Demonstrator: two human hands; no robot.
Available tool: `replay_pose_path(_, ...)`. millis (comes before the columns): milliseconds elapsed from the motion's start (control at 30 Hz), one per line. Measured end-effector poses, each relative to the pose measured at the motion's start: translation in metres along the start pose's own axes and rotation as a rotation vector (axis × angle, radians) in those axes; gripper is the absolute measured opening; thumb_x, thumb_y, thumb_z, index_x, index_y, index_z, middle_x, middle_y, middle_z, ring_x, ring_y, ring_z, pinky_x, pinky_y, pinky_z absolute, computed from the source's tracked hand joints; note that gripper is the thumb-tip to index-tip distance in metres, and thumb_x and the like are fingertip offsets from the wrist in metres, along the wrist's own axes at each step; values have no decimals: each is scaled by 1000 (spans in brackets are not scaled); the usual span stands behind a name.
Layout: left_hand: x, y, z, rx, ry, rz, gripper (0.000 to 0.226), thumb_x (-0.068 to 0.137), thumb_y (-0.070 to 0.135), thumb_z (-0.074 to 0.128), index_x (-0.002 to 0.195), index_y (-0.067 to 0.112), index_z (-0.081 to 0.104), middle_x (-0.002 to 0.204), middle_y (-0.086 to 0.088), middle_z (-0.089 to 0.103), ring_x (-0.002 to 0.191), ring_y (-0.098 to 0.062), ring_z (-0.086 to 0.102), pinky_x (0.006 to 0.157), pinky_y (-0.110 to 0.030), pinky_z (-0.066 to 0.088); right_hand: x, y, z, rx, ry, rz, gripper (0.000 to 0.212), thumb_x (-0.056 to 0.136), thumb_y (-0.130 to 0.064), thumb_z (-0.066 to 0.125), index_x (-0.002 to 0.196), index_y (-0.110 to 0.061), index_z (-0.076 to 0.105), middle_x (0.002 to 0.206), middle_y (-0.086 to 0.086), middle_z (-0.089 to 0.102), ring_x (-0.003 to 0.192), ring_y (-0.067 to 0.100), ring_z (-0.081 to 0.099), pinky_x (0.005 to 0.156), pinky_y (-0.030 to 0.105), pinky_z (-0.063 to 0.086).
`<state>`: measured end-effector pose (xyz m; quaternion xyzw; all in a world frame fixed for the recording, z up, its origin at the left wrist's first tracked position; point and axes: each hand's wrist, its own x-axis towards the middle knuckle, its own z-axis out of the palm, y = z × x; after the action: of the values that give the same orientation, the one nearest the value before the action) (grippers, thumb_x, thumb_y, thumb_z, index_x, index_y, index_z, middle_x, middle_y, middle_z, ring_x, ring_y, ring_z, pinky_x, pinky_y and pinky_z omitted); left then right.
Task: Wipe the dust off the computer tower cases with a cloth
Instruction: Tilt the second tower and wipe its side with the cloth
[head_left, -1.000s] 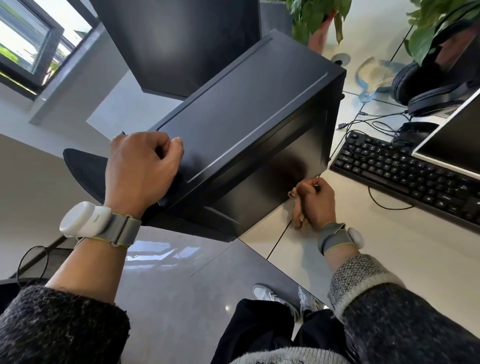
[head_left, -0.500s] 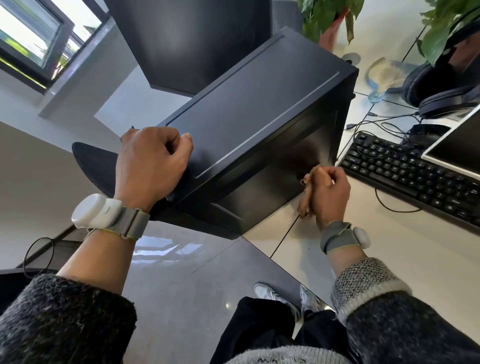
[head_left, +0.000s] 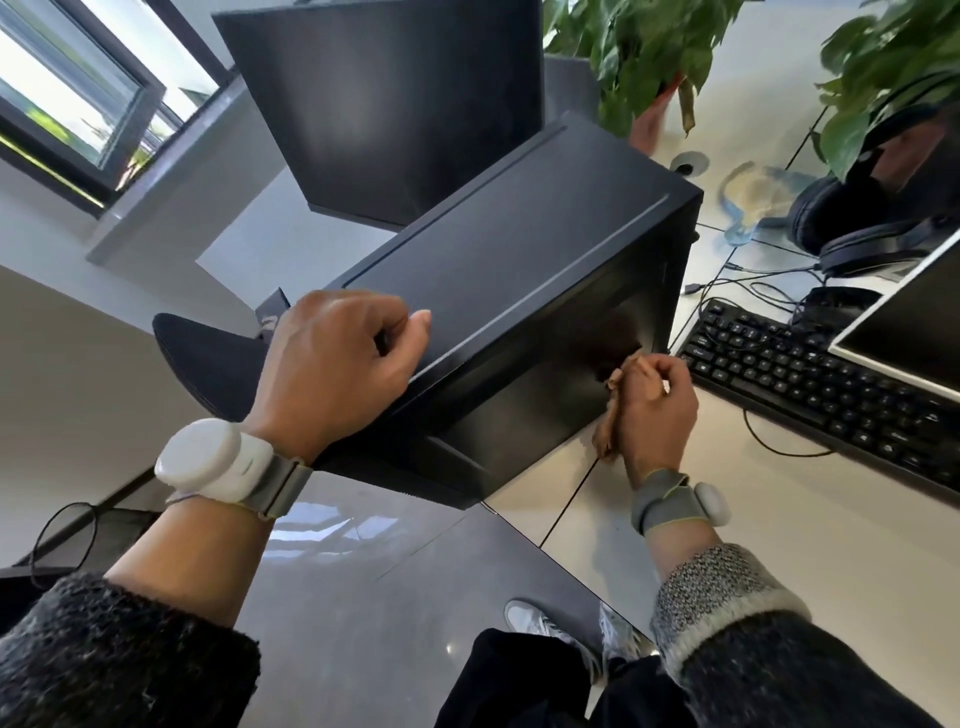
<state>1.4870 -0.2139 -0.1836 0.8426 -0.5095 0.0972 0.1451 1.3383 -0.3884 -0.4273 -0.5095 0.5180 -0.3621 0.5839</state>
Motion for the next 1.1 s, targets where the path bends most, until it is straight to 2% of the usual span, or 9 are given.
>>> replay_pose_path(100, 14, 28, 3, -143, -26, 122, 52, 103, 29, 62, 56, 21, 40, 53, 10, 35, 49, -14, 40, 57, -14, 31, 13, 21, 2, -110, -24, 95, 6, 98, -7, 60, 100, -8, 66, 85, -2, 67, 90, 11, 71, 76, 22, 43)
replay_pose_path(167, 24, 48, 8, -240, -67, 199, 51, 103, 26, 65, 58, 20, 40, 55, 9, 35, 51, -15, 39, 57, -16, 30, 18, 27, -4, -161, -67, 151, 8, 99, -11, 59, 98, -11, 67, 83, -3, 67, 92, 28, 69, 72, 21, 39)
replay_pose_path(233, 26, 69, 17, -295, -185, 380, 47, 104, 25, 64, 64, 23, 38, 59, 8, 36, 53, -15, 38, 57, -17, 30, 22, 21, -9, -116, -70, 123, 8, 100, -11, 60, 97, -9, 67, 77, -6, 67, 77, 20, 68, 63, 15, 41)
replay_pose_path(400, -1, 90, 66, -137, -706, 867, 38, 104, 35, 54, 71, 18, 60, 68, 3, 47, 63, -25, 53, 57, -30, 39, 28, 13, -7, -90, -7, 5, 5, 99, -13, 66, 96, -10, 68, 85, -7, 69, 74, -7, 60, 73, 14, 46)
replay_pose_path(567, 0, 95, 102, 208, -1058, 919, 35, 106, 39, 48, 104, 12, 71, 95, -8, 67, 81, -31, 63, 73, -37, 52, 38, 31, -9, -213, -104, 167, 11, 98, -18, 60, 97, -10, 67, 85, -1, 70, 75, 10, 61, 74, 26, 40)
replay_pose_path(800, 2, 102, 122, 253, -1246, 942, 31, 106, 38, 45, 93, 13, 56, 84, -4, 47, 81, -32, 56, 81, -43, 57, 40, 20, -11, -149, -44, 60, 9, 99, -14, 58, 97, -12, 66, 84, 1, 75, 71, 11, 66, 69, 21, 51)
replay_pose_path(900, 4, 105, 118, 251, -1290, 933, 30, 107, 38, 44, 99, 12, 57, 91, -7, 51, 83, -28, 52, 82, -42, 55, 41, 31, -10, -241, -118, 117, 10, 99, -12, 52, 97, -12, 62, 71, -4, 71, 59, 19, 65, 57, 23, 48)
replay_pose_path(967, 5, 106, 111, 227, -1283, 946, 34, 106, 40, 43, 102, 10, 59, 94, -7, 56, 85, -29, 58, 84, -44, 56, 44, 26, -12, -239, -116, 97, 11, 100, -5, 52, 95, -5, 62, 58, -11, 65, 46, 5, 58, 47, 15, 43)
replay_pose_path(1100, 15, 104, 98, 163, -1187, 985, 33, 106, 43, 42, 84, 17, 46, 79, 0, 44, 74, -24, 52, 70, -37, 51, 53, 16, -10, -161, 24, -21, 7, 99, -9, 63, 94, -10, 68, 71, -11, 67, 61, -6, 60, 64, 13, 48)
